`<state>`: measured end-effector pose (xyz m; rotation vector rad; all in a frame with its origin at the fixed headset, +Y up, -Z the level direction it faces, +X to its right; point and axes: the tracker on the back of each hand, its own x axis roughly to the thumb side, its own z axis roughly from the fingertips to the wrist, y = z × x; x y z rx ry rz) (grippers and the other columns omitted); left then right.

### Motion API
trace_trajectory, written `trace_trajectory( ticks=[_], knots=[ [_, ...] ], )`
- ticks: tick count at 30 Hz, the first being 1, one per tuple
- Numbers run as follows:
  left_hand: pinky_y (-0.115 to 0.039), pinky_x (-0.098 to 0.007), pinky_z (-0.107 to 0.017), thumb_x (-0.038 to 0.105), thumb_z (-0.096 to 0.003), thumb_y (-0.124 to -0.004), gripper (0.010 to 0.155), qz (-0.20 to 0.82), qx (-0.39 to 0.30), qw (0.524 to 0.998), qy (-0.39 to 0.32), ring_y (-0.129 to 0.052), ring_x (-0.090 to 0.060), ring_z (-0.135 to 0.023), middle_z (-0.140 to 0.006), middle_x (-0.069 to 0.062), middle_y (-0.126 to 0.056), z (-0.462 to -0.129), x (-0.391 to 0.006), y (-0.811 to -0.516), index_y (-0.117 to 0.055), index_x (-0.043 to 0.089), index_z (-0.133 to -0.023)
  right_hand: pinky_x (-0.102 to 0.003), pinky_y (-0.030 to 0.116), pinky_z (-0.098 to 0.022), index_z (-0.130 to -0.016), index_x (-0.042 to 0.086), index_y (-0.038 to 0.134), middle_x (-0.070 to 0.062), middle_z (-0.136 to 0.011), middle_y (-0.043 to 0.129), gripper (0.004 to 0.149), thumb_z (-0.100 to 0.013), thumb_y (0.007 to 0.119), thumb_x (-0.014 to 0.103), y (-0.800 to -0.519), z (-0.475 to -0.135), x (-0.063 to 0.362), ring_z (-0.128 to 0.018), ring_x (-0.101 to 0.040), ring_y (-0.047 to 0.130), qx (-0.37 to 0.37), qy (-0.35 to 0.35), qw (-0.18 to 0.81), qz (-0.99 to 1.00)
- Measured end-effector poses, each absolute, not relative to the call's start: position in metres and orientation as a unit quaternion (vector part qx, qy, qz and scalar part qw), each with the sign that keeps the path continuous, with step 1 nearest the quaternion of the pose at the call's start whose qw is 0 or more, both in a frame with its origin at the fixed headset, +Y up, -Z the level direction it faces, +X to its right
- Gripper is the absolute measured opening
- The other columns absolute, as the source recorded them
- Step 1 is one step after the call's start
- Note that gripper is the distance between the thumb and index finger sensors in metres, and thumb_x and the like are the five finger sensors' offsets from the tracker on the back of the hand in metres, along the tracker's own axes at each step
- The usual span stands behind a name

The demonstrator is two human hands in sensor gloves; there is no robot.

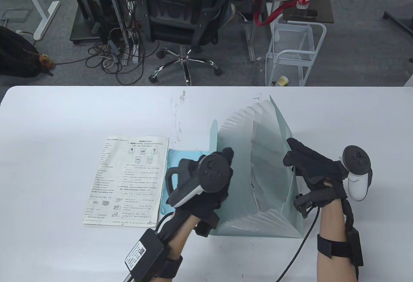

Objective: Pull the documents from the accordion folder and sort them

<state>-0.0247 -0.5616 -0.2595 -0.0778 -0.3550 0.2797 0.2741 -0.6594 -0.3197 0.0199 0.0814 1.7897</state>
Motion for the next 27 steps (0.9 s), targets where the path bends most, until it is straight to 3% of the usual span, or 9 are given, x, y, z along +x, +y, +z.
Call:
trace_trajectory(
  ticks=[7,11,18,22,27],
  knots=[
    [-0.062,-0.056,-0.072,0.038,-0.0462,-0.088,0.071,0.008,-0.078,0.984,-0.16,-0.078,-0.037,-0.097,-0.106,-0.012,-0.075,-0.269,0.026,-0.587,-0.061,0.017,-0.108,-0.062,0.073,-0.05,-0.096,0.02,0.072,-0.019,-0.074,0.086,0.069,-0.041,0.083,0.06,-0.66,-0.319,0.277,-0.08,-0.049,0.078,0.01,0.035,0.631,0.775],
    [-0.065,-0.054,-0.068,0.042,-0.0438,-0.091,0.072,-0.029,-0.087,0.987,-0.132,-0.079,-0.038,-0.094,-0.104,-0.014,-0.078,-0.277,0.035,-0.597,-0.066,0.016,-0.106,-0.062,0.073,-0.051,-0.096,0.02,0.072,-0.019,-0.074,0.085,0.069,-0.041,0.083,0.06,-0.66,-0.319,0.276,-0.08,-0.049,0.078,0.011,0.036,0.629,0.777],
    [-0.058,-0.054,-0.072,0.06,-0.045,-0.076,0.066,0.002,-0.075,0.986,-0.148,-0.068,-0.039,-0.1,-0.108,-0.013,-0.07,-0.281,0.041,-0.602,-0.074,0.025,-0.101,-0.062,0.073,-0.051,-0.096,0.02,0.072,-0.019,-0.074,0.085,0.069,-0.041,0.083,0.06,-0.66,-0.319,0.277,-0.08,-0.049,0.078,0.012,0.039,0.631,0.775],
    [-0.045,-0.057,-0.076,0.058,-0.0476,-0.07,0.062,0.026,-0.079,0.981,-0.176,-0.055,-0.04,-0.106,-0.114,-0.012,-0.062,-0.282,0.047,-0.606,-0.071,0.031,-0.103,-0.062,0.073,-0.051,-0.097,0.02,0.072,-0.019,-0.074,0.085,0.069,-0.041,0.083,0.06,-0.66,-0.319,0.277,-0.08,-0.049,0.078,0.012,0.04,0.632,0.774],
    [-0.042,-0.056,-0.08,0.054,-0.0491,-0.07,0.059,0.027,-0.109,0.974,-0.196,-0.059,-0.034,-0.11,-0.114,-0.007,-0.07,-0.285,0.055,-0.614,-0.071,0.033,-0.104,-0.062,0.073,-0.051,-0.097,0.02,0.072,-0.019,-0.074,0.085,0.069,-0.041,0.083,0.06,-0.66,-0.319,0.277,-0.081,-0.049,0.078,0.012,0.041,0.634,0.772]
  ],
)
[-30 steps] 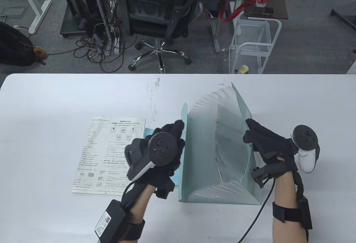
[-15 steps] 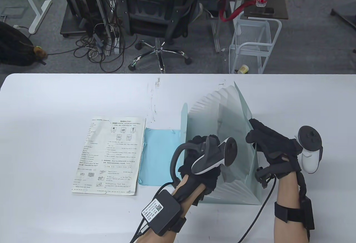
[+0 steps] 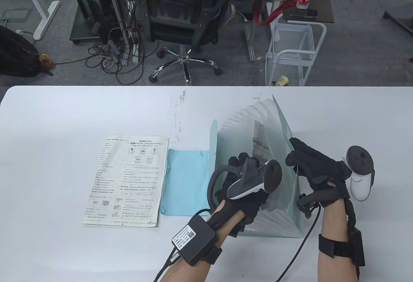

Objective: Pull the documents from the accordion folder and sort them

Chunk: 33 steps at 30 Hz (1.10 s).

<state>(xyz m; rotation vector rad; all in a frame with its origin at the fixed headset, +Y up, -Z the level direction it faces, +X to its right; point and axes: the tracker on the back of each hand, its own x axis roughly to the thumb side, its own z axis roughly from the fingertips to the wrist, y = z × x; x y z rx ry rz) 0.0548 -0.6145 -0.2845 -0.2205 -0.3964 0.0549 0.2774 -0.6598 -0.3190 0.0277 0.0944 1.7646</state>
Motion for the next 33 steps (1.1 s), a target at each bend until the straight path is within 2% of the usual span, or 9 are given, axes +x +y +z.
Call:
trace_trajectory(
  ticks=[7,13,15,18,22,26,27,30,33],
  knots=[
    [-0.039,-0.051,-0.082,0.047,-0.052,-0.071,0.059,0.033,-0.158,0.967,-0.196,-0.059,-0.033,-0.111,-0.115,-0.005,-0.069,-0.294,0.059,-0.628,-0.061,0.034,-0.109,-0.062,0.073,-0.051,-0.097,0.02,0.072,-0.019,-0.074,0.085,0.069,-0.041,0.083,0.06,-0.66,-0.319,0.277,-0.08,-0.049,0.078,0.013,0.042,0.633,0.773],
    [-0.017,-0.053,-0.079,0.05,-0.0525,-0.07,0.066,0.021,-0.2,0.968,-0.15,-0.025,-0.035,-0.115,-0.124,-0.009,-0.037,-0.308,0.054,-0.638,-0.049,0.036,-0.113,-0.062,0.073,-0.051,-0.096,0.02,0.072,-0.019,-0.074,0.085,0.069,-0.041,0.083,0.06,-0.66,-0.32,0.277,-0.08,-0.05,0.078,0.014,0.039,0.631,0.774],
    [-0.014,-0.054,-0.077,0.051,-0.0526,-0.07,0.068,0.022,-0.209,0.968,-0.139,-0.021,-0.037,-0.115,-0.124,-0.014,-0.034,-0.311,0.052,-0.641,-0.047,0.036,-0.114,-0.062,0.073,-0.05,-0.096,0.02,0.072,-0.019,-0.073,0.086,0.069,-0.041,0.084,0.06,-0.66,-0.32,0.277,-0.08,-0.05,0.078,0.014,0.038,0.631,0.775],
    [-0.012,-0.059,-0.075,0.054,-0.0527,-0.069,0.07,0.02,-0.232,0.964,-0.125,-0.019,-0.042,-0.114,-0.123,-0.019,-0.04,-0.315,0.05,-0.645,-0.043,0.037,-0.115,-0.062,0.073,-0.051,-0.096,0.02,0.073,-0.019,-0.073,0.086,0.069,-0.041,0.084,0.06,-0.66,-0.32,0.276,-0.08,-0.049,0.078,0.016,0.039,0.63,0.776],
    [-0.013,-0.061,-0.074,0.054,-0.0534,-0.067,0.07,0.064,-0.249,0.954,-0.152,-0.021,-0.039,-0.114,-0.121,-0.015,-0.048,-0.316,0.052,-0.648,-0.037,0.04,-0.115,-0.062,0.073,-0.051,-0.096,0.02,0.072,-0.019,-0.074,0.085,0.069,-0.041,0.083,0.06,-0.661,-0.321,0.275,-0.08,-0.049,0.078,0.018,0.041,0.627,0.778],
    [-0.014,-0.063,-0.075,0.055,-0.0521,-0.072,0.075,0.086,-0.255,0.949,-0.164,-0.025,-0.037,-0.116,-0.12,-0.008,-0.053,-0.317,0.055,-0.647,-0.039,0.031,-0.115,-0.062,0.073,-0.051,-0.096,0.02,0.072,-0.019,-0.074,0.085,0.069,-0.041,0.083,0.06,-0.661,-0.32,0.276,-0.08,-0.049,0.077,0.017,0.041,0.627,0.778],
    [-0.015,-0.063,-0.076,0.055,-0.0518,-0.073,0.074,0.089,-0.249,0.95,-0.166,-0.028,-0.035,-0.117,-0.119,-0.003,-0.058,-0.317,0.054,-0.647,-0.041,0.031,-0.114,-0.062,0.073,-0.051,-0.096,0.02,0.072,-0.019,-0.074,0.085,0.069,-0.041,0.083,0.06,-0.662,-0.32,0.276,-0.08,-0.049,0.078,0.016,0.041,0.629,0.776],
    [-0.02,-0.063,-0.078,0.053,-0.052,-0.073,0.067,0.094,-0.235,0.953,-0.169,-0.037,-0.031,-0.118,-0.117,-0.003,-0.068,-0.317,0.052,-0.644,-0.053,0.03,-0.112,-0.062,0.073,-0.051,-0.096,0.02,0.072,-0.019,-0.074,0.085,0.069,-0.041,0.083,0.06,-0.662,-0.321,0.276,-0.08,-0.049,0.078,0.017,0.042,0.632,0.774],
    [-0.021,-0.062,-0.078,0.042,-0.0563,-0.063,0.055,0.105,-0.219,0.955,-0.169,-0.039,-0.028,-0.118,-0.115,-0.001,-0.072,-0.317,0.046,-0.638,-0.059,0.03,-0.109,-0.062,0.073,-0.051,-0.096,0.02,0.072,-0.019,-0.074,0.085,0.069,-0.041,0.083,0.06,-0.662,-0.321,0.276,-0.08,-0.049,0.077,0.018,0.043,0.631,0.775]
  ],
)
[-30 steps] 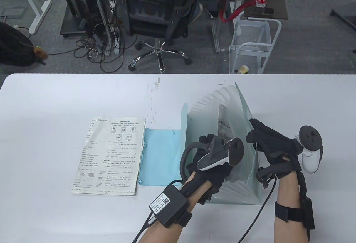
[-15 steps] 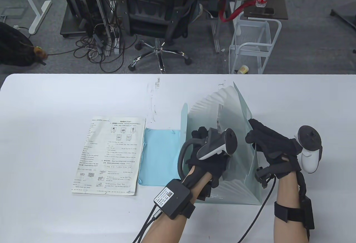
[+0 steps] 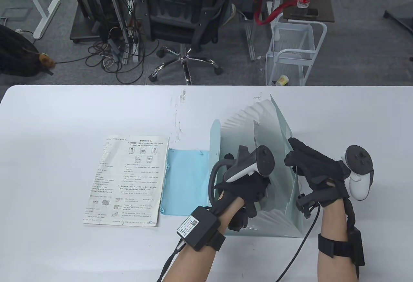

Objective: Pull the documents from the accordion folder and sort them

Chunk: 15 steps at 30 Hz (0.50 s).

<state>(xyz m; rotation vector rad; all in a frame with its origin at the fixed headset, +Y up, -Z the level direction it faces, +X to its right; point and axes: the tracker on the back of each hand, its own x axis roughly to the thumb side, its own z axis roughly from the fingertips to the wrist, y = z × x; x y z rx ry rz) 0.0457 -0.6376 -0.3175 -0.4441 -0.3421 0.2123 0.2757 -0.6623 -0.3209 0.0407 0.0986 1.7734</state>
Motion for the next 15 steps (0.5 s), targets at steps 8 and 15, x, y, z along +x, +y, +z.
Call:
trace_trajectory(
  ticks=[8,15],
  knots=[
    [-0.022,-0.062,-0.077,0.016,-0.0517,-0.071,0.06,0.117,-0.217,0.951,-0.186,-0.036,-0.027,-0.117,-0.117,0.0,-0.067,-0.315,0.027,-0.613,-0.06,0.031,-0.108,-0.062,0.073,-0.051,-0.096,0.02,0.072,-0.019,-0.074,0.085,0.069,-0.041,0.083,0.06,-0.662,-0.321,0.277,-0.08,-0.049,0.077,0.015,0.04,0.633,0.773],
    [-0.039,-0.052,-0.082,0.034,-0.0392,-0.098,0.069,0.086,-0.113,0.966,-0.215,-0.059,-0.02,-0.114,-0.104,0.003,-0.087,-0.313,0.019,-0.606,-0.07,0.032,-0.102,-0.062,0.073,-0.051,-0.097,0.02,0.072,-0.019,-0.074,0.085,0.069,-0.041,0.083,0.06,-0.662,-0.321,0.277,-0.081,-0.049,0.077,0.017,0.044,0.635,0.771]
  ],
)
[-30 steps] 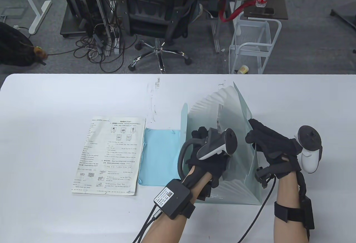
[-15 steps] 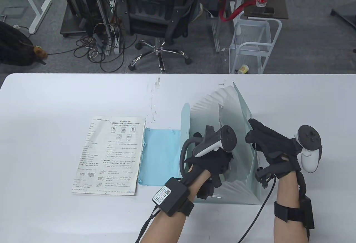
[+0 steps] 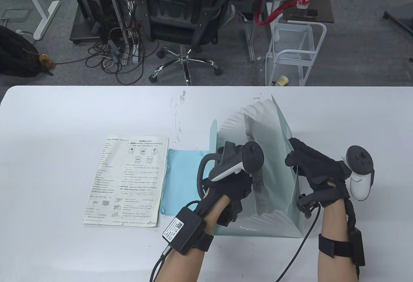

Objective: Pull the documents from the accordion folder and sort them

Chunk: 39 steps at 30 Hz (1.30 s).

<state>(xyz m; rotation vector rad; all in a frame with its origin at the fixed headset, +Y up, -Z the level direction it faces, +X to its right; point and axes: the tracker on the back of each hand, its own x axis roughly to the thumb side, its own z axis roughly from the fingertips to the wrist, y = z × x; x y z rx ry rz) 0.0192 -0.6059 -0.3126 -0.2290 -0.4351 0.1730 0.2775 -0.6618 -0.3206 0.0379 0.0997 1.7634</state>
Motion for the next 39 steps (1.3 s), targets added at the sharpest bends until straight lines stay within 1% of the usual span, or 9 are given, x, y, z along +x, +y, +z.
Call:
trace_trajectory(
  ticks=[5,8,10,16,22,25,31,36,39],
  knots=[
    [-0.046,-0.055,-0.082,0.042,-0.037,-0.096,0.063,0.083,-0.071,0.97,-0.218,-0.074,-0.03,-0.108,-0.1,-0.003,-0.088,-0.309,0.018,-0.607,-0.078,0.032,-0.096,-0.062,0.073,-0.051,-0.097,0.02,0.072,-0.019,-0.074,0.085,0.069,-0.041,0.083,0.059,-0.662,-0.321,0.277,-0.081,-0.049,0.077,0.018,0.045,0.635,0.771],
    [-0.038,-0.061,-0.082,0.045,-0.0382,-0.093,0.05,0.052,-0.056,0.977,-0.199,-0.045,-0.041,-0.115,-0.117,-0.011,-0.056,-0.307,0.02,-0.606,-0.084,0.042,-0.087,-0.062,0.073,-0.052,-0.097,0.02,0.072,-0.019,-0.074,0.085,0.069,-0.041,0.083,0.06,-0.662,-0.321,0.278,-0.081,-0.049,0.077,0.019,0.046,0.633,0.772],
    [-0.033,-0.06,-0.083,0.046,-0.0374,-0.093,0.049,0.041,-0.031,0.979,-0.196,-0.033,-0.037,-0.116,-0.122,-0.008,-0.045,-0.305,0.021,-0.605,-0.086,0.045,-0.086,-0.062,0.073,-0.052,-0.097,0.02,0.072,-0.019,-0.074,0.085,0.069,-0.042,0.083,0.059,-0.662,-0.321,0.279,-0.081,-0.049,0.077,0.018,0.046,0.635,0.771],
    [-0.03,-0.059,-0.084,0.042,-0.039,-0.094,0.047,0.055,-0.028,0.976,-0.208,-0.029,-0.023,-0.119,-0.122,0.005,-0.044,-0.303,0.023,-0.604,-0.085,0.042,-0.085,-0.062,0.073,-0.052,-0.097,0.02,0.072,-0.019,-0.074,0.085,0.069,-0.041,0.083,0.059,-0.662,-0.321,0.279,-0.081,-0.049,0.077,0.018,0.046,0.636,0.77],
    [-0.027,-0.056,-0.085,0.041,-0.0399,-0.094,0.048,0.051,-0.02,0.976,-0.21,-0.018,-0.019,-0.118,-0.123,0.009,-0.033,-0.302,0.024,-0.604,-0.083,0.04,-0.087,-0.062,0.072,-0.052,-0.097,0.02,0.072,-0.019,-0.075,0.085,0.069,-0.042,0.083,0.06,-0.662,-0.321,0.279,-0.081,-0.049,0.077,0.018,0.046,0.637,0.769],
    [-0.033,-0.058,-0.085,0.039,-0.0392,-0.095,0.048,0.053,-0.016,0.975,-0.215,-0.04,-0.018,-0.12,-0.116,0.01,-0.062,-0.301,0.025,-0.604,-0.085,0.039,-0.086,-0.062,0.072,-0.052,-0.097,0.02,0.071,-0.019,-0.075,0.085,0.069,-0.042,0.083,0.059,-0.662,-0.321,0.279,-0.081,-0.049,0.077,0.018,0.047,0.637,0.769],
    [-0.046,-0.053,-0.086,0.034,-0.0393,-0.096,0.04,0.034,-0.033,0.973,-0.227,-0.075,-0.021,-0.11,-0.099,0.01,-0.082,-0.303,0.025,-0.606,-0.089,0.039,-0.079,-0.062,0.072,-0.052,-0.097,0.02,0.071,-0.019,-0.075,0.084,0.069,-0.042,0.082,0.06,-0.662,-0.321,0.279,-0.081,-0.049,0.077,0.021,0.052,0.638,0.768],
    [-0.052,-0.057,-0.084,0.031,-0.0421,-0.092,0.05,0.026,-0.037,0.97,-0.237,-0.079,-0.02,-0.105,-0.092,0.011,-0.087,-0.302,0.026,-0.608,-0.084,0.043,-0.09,-0.062,0.072,-0.052,-0.097,0.021,0.071,-0.019,-0.075,0.084,0.068,-0.042,0.082,0.06,-0.662,-0.321,0.278,-0.082,-0.049,0.076,0.023,0.054,0.638,0.768],
    [-0.05,-0.057,-0.085,0.031,-0.0427,-0.091,0.038,0.017,-0.046,0.97,-0.237,-0.076,-0.019,-0.107,-0.094,0.012,-0.084,-0.301,0.027,-0.608,-0.094,0.042,-0.079,-0.062,0.072,-0.052,-0.097,0.02,0.071,-0.019,-0.075,0.084,0.068,-0.042,0.082,0.059,-0.662,-0.321,0.279,-0.082,-0.049,0.076,0.022,0.054,0.64,0.766]
  ],
)
